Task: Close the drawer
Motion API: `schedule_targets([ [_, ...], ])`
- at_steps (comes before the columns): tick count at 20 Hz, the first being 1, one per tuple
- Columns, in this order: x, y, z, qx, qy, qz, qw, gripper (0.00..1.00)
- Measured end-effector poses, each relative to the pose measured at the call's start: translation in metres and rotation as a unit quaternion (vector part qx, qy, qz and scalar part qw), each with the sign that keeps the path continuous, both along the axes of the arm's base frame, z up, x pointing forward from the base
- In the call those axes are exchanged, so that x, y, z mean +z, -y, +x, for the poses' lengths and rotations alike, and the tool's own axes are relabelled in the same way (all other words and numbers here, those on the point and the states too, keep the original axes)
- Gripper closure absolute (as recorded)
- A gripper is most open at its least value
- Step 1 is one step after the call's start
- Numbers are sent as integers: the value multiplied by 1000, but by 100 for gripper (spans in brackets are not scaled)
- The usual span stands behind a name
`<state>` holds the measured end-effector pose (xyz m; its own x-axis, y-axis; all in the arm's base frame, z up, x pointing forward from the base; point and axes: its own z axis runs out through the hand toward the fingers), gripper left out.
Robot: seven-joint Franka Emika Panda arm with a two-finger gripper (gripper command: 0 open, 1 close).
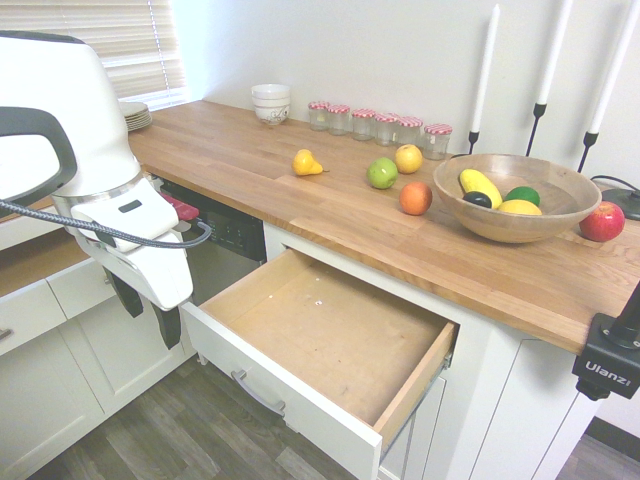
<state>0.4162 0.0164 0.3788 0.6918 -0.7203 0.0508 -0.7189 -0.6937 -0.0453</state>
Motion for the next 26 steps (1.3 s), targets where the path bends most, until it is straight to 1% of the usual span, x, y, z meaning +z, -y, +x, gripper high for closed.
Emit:
schedule_targets([
  [7,-9,1,4,-4,0,5,1000,0],
  [10,-22,1,9,-5,1,6,1000,0],
  [12,-37,4,14,-8,4,7,1000,0],
  [16,-72,12,21,-12,-2,10,1000,0],
  [19,-97,18,27,-9,3,10,1000,0],
  [23,-137,30,33,12,21,6,1000,0],
  [26,-165,34,33,19,20,2,1000,0],
])
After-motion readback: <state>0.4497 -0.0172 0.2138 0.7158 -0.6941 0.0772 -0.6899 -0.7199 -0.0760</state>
